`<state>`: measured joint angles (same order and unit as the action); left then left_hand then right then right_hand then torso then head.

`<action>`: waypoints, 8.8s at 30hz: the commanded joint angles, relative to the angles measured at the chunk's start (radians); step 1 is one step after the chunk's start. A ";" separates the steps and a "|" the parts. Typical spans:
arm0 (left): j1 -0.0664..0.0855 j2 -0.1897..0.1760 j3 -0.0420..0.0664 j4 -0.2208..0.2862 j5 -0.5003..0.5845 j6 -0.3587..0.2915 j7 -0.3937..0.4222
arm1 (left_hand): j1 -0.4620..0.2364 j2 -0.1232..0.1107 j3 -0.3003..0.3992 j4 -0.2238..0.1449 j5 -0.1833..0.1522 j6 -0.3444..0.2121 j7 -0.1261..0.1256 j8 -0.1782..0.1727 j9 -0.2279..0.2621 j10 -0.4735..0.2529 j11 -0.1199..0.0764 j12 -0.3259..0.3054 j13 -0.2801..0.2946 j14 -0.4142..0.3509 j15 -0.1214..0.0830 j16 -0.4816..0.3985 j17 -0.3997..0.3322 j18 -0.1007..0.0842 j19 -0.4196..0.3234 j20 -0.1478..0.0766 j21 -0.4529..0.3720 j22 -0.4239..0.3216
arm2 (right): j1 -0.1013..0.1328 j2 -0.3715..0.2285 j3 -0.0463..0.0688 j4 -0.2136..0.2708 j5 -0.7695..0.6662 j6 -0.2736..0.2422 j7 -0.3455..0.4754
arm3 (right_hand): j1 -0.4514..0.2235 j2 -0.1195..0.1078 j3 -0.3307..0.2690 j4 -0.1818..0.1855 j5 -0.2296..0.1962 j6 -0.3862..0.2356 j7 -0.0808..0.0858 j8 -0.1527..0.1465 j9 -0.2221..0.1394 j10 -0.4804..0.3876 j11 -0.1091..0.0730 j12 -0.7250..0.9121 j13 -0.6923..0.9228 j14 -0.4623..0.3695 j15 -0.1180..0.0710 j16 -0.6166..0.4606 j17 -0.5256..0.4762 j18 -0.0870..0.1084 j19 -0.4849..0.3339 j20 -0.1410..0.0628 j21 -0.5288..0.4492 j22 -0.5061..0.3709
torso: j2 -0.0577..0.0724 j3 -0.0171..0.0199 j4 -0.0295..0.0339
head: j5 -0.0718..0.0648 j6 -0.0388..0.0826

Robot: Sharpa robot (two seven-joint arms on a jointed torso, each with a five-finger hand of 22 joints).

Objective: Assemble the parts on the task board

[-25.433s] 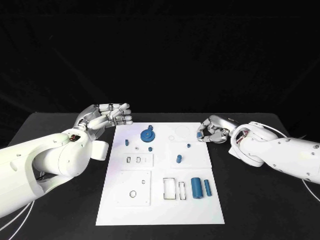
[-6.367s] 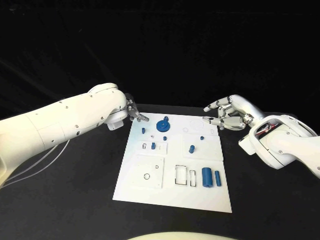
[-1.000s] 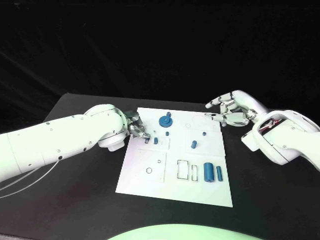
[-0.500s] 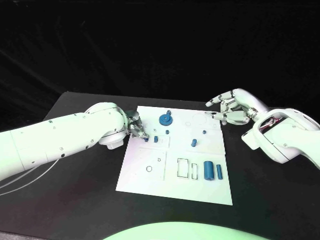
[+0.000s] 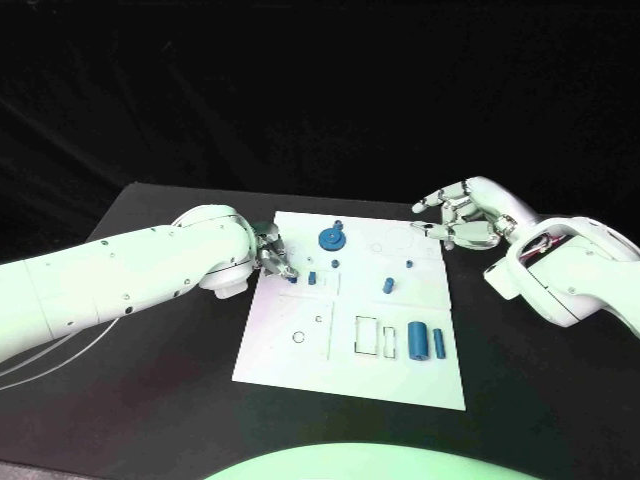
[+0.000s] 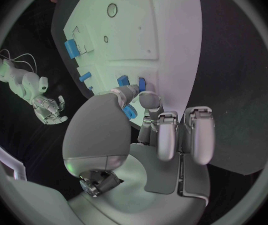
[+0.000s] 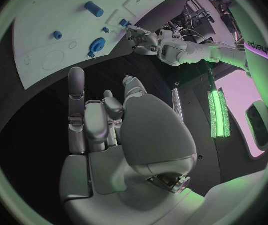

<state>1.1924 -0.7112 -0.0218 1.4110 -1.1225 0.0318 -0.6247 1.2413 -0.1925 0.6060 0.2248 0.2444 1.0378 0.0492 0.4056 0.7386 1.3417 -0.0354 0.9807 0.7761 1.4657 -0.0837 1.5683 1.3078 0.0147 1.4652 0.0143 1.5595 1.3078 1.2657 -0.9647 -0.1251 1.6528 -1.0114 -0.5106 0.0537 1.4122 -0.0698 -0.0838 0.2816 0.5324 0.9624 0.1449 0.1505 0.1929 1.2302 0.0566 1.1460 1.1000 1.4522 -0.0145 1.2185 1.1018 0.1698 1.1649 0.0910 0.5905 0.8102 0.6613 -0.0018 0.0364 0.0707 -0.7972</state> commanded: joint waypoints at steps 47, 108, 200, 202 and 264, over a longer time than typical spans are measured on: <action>0.000 0.028 -0.001 -0.009 -0.016 0.052 -0.052 | -0.106 0.002 -0.061 -0.057 -0.018 0.033 -0.036 0.022 -0.038 0.027 -0.019 0.016 0.010 0.105 -0.020 0.002 0.263 -0.013 0.101 -0.012 0.006 0.256 | -0.001 -0.006 0.000 0.007 -0.005 0.008 0.008 | -0.010 -0.003 -0.002 0.005 -0.002 0.003 -0.005 0.007 0.001 0.006 -0.001 0.007 0.001 0.003 -0.003 -0.004 0.002 0.009 0.006 0.000 -0.002 0.003 | 0.001 -0.0006 -0.0002 | -0.003 -0.008; 0.004 0.002 0.024 0.009 0.075 -0.274 0.233 | 0.012 0.087 -0.536 0.052 -0.002 -0.114 0.050 -0.055 -0.194 -0.232 0.058 -0.164 -0.210 0.059 0.042 -0.080 0.140 0.033 -0.007 0.033 -0.127 0.104 | -0.001 -0.006 0.000 0.003 -0.056 -0.060 0.014 | -0.011 -0.004 -0.001 0.002 0.019 0.004 -0.007 0.009 0.001 -0.001 -0.003 -0.002 -0.011 0.002 -0.005 -0.017 -0.009 0.012 0.004 -0.001 -0.019 -0.007 | 0.000 -0.0008 0.0010 | -0.010 0.007; -0.055 0.207 -0.003 -0.187 -0.349 -0.189 0.418 | 0.270 -0.004 -0.230 -0.036 -0.020 -0.007 0.062 -0.215 -0.453 -0.282 0.089 -0.569 -0.587 0.016 0.064 -0.216 -0.126 0.027 0.016 0.059 -0.119 0.125 | -0.005 0.010 0.000 0.001 -0.027 -0.038 0.003 | -0.007 -0.008 0.023 0.005 0.032 0.004 -0.007 0.019 0.001 -0.137 -0.003 -0.226 -0.261 -0.037 -0.003 -0.138 -0.119 0.013 -0.010 0.001 -0.070 -0.029 | 0.002 0.0000 -0.0012 | -0.033 0.011; -0.055 0.208 -0.003 -0.189 -0.347 -0.190 0.418 | 0.265 -0.008 -0.229 -0.036 -0.022 -0.008 0.061 -0.218 -0.455 -0.287 0.091 -0.575 -0.590 0.016 0.065 -0.217 -0.129 0.027 0.015 0.060 -0.120 0.125 | -0.005 0.010 0.000 0.002 -0.028 -0.036 0.004 | -0.007 -0.008 0.023 0.005 0.032 0.004 -0.007 0.019 0.001 -0.137 -0.003 -0.226 -0.261 -0.037 -0.003 -0.138 -0.119 0.013 -0.010 0.001 -0.071 -0.030 | 0.001 -0.0003 -0.0009 | -0.035 0.011; -0.055 0.222 -0.010 -0.207 -0.322 -0.165 0.420 | 0.265 0.033 -0.108 -0.125 -0.026 0.080 0.066 -0.257 -0.498 -0.177 0.082 -0.638 -0.604 0.017 0.057 -0.205 -0.132 0.024 0.018 0.052 -0.108 0.139 | -0.005 0.008 0.000 0.008 -0.029 -0.038 0.006 | -0.007 -0.007 0.026 0.004 0.034 0.006 -0.008 0.022 0.002 -0.134 -0.004 -0.226 -0.264 -0.036 -0.004 -0.141 -0.120 0.013 -0.009 0.001 -0.074 -0.031 | 0.001 -0.0012 -0.0014 | -0.043 0.007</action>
<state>1.1417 -0.4908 -0.0285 1.2031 -1.4522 -0.1292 -0.2088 1.5025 -0.1683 0.4950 0.1011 0.2208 1.1122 0.1160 0.1458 0.2410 1.1579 0.0451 0.3445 0.1705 1.4664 -0.0203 1.3595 1.1746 0.0546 1.4671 0.0730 1.4471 1.3074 1.2608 -0.9576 -0.1251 1.6598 -1.0339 -0.5564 0.0559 1.4084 -0.0741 -0.0658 0.2857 0.5636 0.9601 0.1362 0.1660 0.1934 1.0961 0.0548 0.9239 0.8367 1.4218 -0.0198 1.0829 0.9824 0.1698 1.1610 0.0947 0.5204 0.7802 0.6622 -0.0021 0.0354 0.0280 -0.7914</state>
